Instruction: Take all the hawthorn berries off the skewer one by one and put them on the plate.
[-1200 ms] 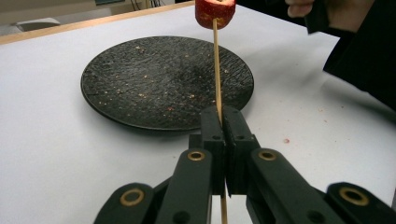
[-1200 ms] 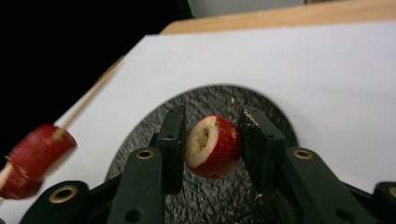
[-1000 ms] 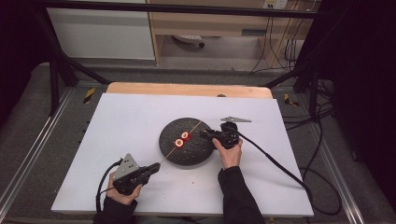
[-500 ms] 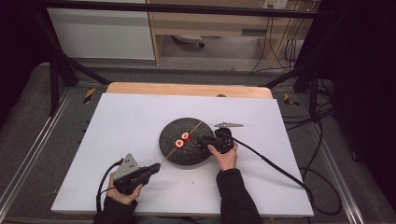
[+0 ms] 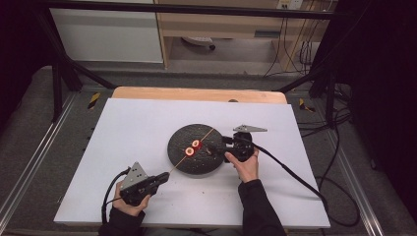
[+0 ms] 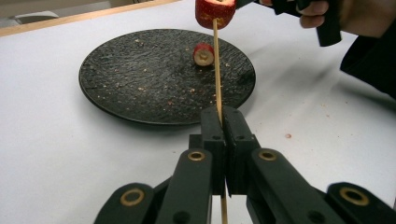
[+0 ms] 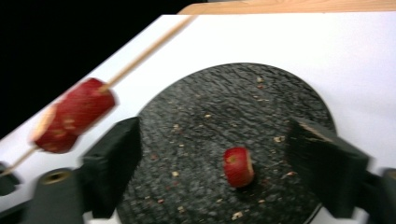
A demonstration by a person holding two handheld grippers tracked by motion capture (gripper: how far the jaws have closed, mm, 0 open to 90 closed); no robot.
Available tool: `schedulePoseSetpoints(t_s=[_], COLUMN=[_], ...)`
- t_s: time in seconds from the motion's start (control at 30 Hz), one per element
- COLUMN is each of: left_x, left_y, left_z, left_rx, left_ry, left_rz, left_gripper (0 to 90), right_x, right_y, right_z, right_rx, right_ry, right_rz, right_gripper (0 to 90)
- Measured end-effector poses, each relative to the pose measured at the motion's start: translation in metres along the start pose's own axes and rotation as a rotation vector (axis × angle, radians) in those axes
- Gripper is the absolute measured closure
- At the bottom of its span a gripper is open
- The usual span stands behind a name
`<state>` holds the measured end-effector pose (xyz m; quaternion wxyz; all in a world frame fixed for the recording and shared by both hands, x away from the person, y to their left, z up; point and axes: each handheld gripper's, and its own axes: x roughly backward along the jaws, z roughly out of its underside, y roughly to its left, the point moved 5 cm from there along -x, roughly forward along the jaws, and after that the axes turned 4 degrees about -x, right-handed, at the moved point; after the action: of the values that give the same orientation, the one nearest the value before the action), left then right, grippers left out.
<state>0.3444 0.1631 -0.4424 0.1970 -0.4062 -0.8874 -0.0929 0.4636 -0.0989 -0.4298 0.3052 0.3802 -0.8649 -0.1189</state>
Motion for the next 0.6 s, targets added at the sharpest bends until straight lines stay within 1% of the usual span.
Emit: schedulePoseSetpoints(t_s=[0.13,0.23,0.3,0.43,0.47,0.5,0.6], left_x=[0.0,-0.001,-0.001,-0.002,-0.002,-0.003,-0.003], left_y=[-0.001,-0.001,-0.002,-0.004,-0.005,-0.005,-0.006], left_z=[0.0,0.0,0.0,0.0,0.0,0.0,0.0], left_rx=[-0.004,-0.006,-0.008,-0.013,-0.014,-0.017,-0.019], left_ry=[0.003,0.006,0.006,0.007,0.007,0.007,0.008], left_rz=[0.0,0.002,0.002,0.006,0.008,0.008,0.011], left_gripper=[88.1,88.1,88.1,88.1,88.1,88.1,88.1], right_x=[0.006,0.009,0.01,0.008,0.005,0.005,0.0], right_y=[0.008,0.016,0.019,0.027,0.031,0.031,0.037], right_z=[0.002,0.003,0.001,-0.002,-0.004,-0.004,-0.005], right_rx=[0.0,-0.017,-0.038,-0.045,-0.05,-0.05,-0.073], right_ry=[0.004,-0.01,-0.018,-0.034,-0.042,-0.042,-0.05], right_rz=[-0.032,-0.068,-0.069,-0.086,-0.094,-0.094,-0.117], right_gripper=[8.5,7.7,7.4,8.6,12.0,12.0,17.9])
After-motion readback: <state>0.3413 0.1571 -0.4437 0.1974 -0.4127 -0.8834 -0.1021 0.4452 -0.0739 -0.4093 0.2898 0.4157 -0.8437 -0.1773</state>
